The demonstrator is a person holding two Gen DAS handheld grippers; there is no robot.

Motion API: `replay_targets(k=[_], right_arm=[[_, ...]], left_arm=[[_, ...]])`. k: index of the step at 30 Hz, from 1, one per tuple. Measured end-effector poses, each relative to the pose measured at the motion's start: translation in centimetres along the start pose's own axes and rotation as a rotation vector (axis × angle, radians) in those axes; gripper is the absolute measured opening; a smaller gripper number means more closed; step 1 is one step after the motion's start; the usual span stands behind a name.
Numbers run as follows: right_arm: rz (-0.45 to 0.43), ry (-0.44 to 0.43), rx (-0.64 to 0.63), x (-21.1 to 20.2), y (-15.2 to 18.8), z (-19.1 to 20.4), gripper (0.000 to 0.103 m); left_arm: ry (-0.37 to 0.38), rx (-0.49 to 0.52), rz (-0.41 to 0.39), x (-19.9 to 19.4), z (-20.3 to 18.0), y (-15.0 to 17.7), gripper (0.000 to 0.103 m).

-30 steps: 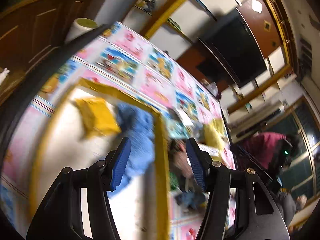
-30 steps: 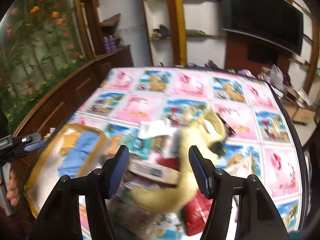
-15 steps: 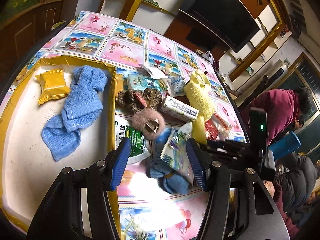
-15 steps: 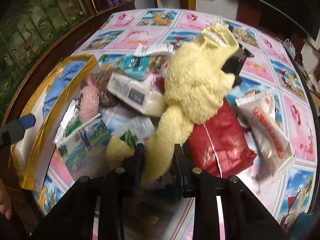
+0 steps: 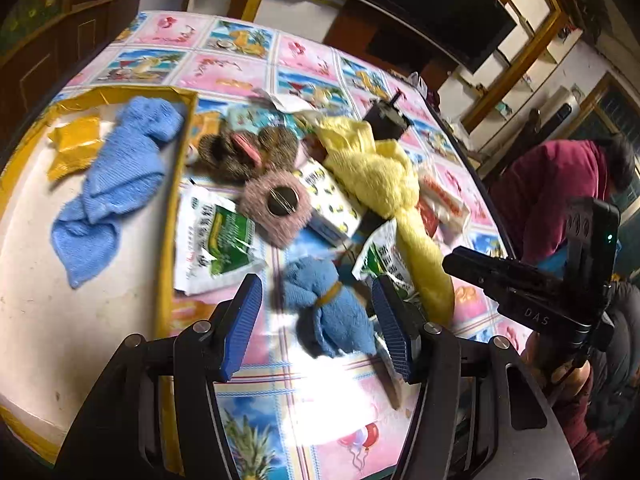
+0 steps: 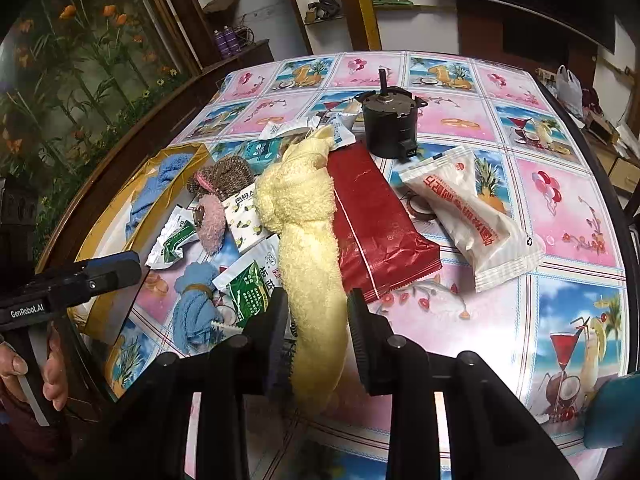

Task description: Organize soft objects

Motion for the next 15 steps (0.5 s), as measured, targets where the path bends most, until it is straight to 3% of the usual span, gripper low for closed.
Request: replay_targets(k=[5,10,13,15], right_arm=[[0.018,-0.035,0.004,-0.1,1.3,0.3,0.031],[-0.010,-0.129,-0.010,-1.6,2.9,2.0,0.033],[0.006,-0.126,-0.059,-1.8,4.3,3.2,0.055],[0.007,-0.086,-0.095,-1.5,5.0,3.8,0.059]], left_arm=[[-0.003,-0.012,0.041,1.9,-0.4,1.1,0.057],[-0.046,-0.001,0.078,4.5,-0.4,1.6,0.057],[-0.111,0.053,0.066,5.5,-0.1,1.4,0.059],[-0.166,0.102,0.063,5.8,-0.1,1.3,0.059]])
Point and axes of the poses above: each gripper's, at about its wrist camera, not at the fingertips, and x roughly the way its jaws point, z to its left, y to its underside, the point moved 9 cm from there along x, roughly the way its jaws point, and after that the axes turned 11 degrees about y, right-handed, at the moved point
